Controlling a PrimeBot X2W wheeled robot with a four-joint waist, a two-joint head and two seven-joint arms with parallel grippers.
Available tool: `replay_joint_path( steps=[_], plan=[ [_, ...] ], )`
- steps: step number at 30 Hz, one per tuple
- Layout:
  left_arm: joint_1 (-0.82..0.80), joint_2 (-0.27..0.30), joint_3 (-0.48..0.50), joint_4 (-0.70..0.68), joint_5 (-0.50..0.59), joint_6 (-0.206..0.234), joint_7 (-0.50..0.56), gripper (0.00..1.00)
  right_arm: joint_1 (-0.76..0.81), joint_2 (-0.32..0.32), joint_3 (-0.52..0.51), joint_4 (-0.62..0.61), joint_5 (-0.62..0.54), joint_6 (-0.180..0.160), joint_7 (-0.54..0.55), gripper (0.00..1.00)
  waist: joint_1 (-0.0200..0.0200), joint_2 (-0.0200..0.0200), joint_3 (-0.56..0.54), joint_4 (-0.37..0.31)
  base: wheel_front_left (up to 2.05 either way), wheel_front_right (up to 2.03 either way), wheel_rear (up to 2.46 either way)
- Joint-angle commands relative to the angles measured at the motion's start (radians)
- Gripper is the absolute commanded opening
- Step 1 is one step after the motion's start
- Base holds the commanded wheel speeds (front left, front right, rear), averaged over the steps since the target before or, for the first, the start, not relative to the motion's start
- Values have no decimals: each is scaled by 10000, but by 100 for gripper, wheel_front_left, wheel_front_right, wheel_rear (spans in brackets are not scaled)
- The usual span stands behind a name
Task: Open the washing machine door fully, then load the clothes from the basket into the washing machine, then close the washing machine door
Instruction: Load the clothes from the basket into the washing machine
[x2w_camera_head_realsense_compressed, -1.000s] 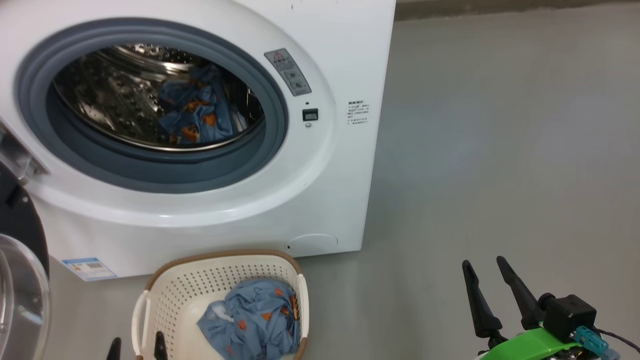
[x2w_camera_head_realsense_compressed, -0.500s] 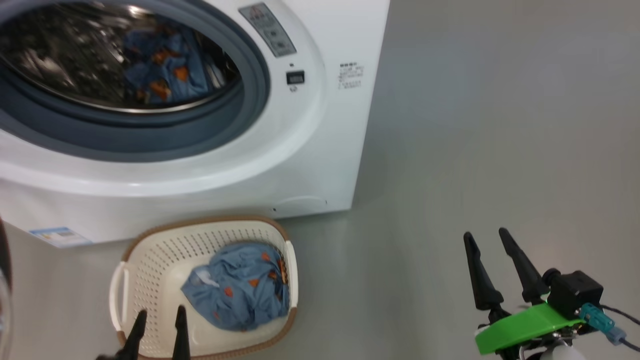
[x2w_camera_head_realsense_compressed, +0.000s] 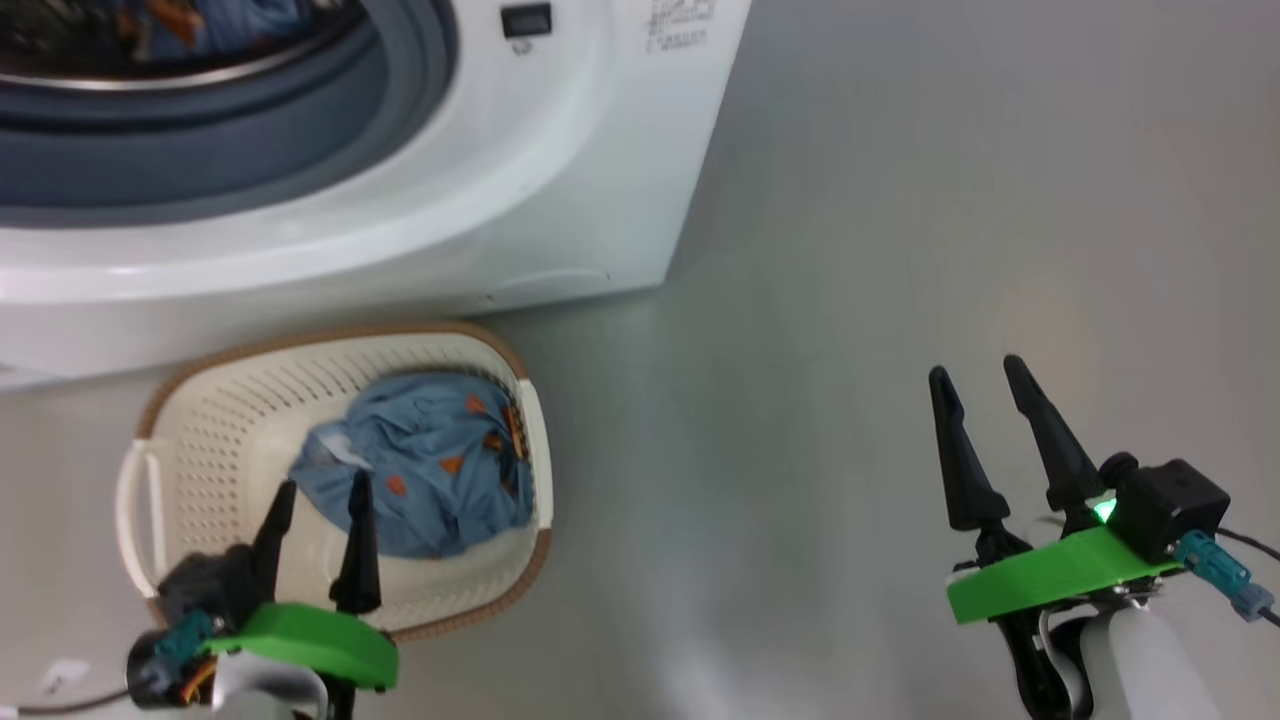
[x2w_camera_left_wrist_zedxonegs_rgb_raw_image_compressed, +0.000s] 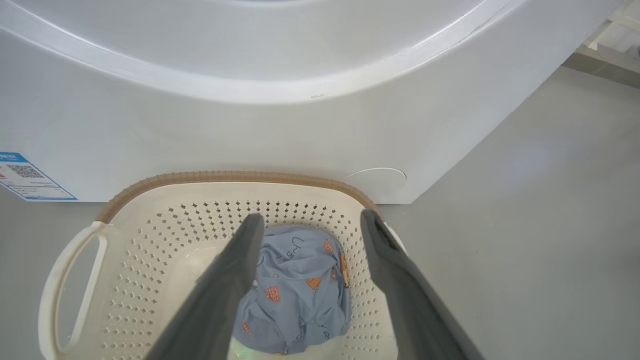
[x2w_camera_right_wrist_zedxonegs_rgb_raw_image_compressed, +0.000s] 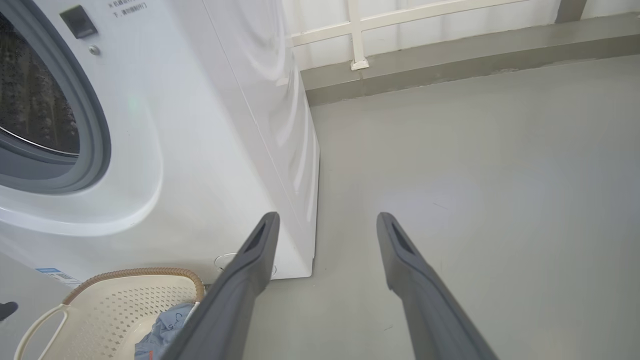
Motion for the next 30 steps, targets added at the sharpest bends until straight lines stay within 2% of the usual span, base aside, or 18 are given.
replay_joint_path(
  steps=[1,15,22,30],
  plan=[
    [-334,146,400,240,27,-130,-55,100,-171,-10,280,-296,109,16,-74,100,0,-1,1013,-316,0,0,0],
    [-2799,704,394,3544,-492,-439,-40,100,-606,-10,254,-600,270,16,-74,100,0,-1,2736,-725,0,0,0],
    [-3884,863,-396,4481,-1705,-455,347,100,-754,-10,230,-806,400,16,-74,100,0,-1,3600,-877,0,0,0],
    [-4798,1536,-971,5200,-3122,-457,1133,100,-859,-10,326,-925,465,16,-74,100,0,-1,4208,-1049,0,0,0]
  ],
)
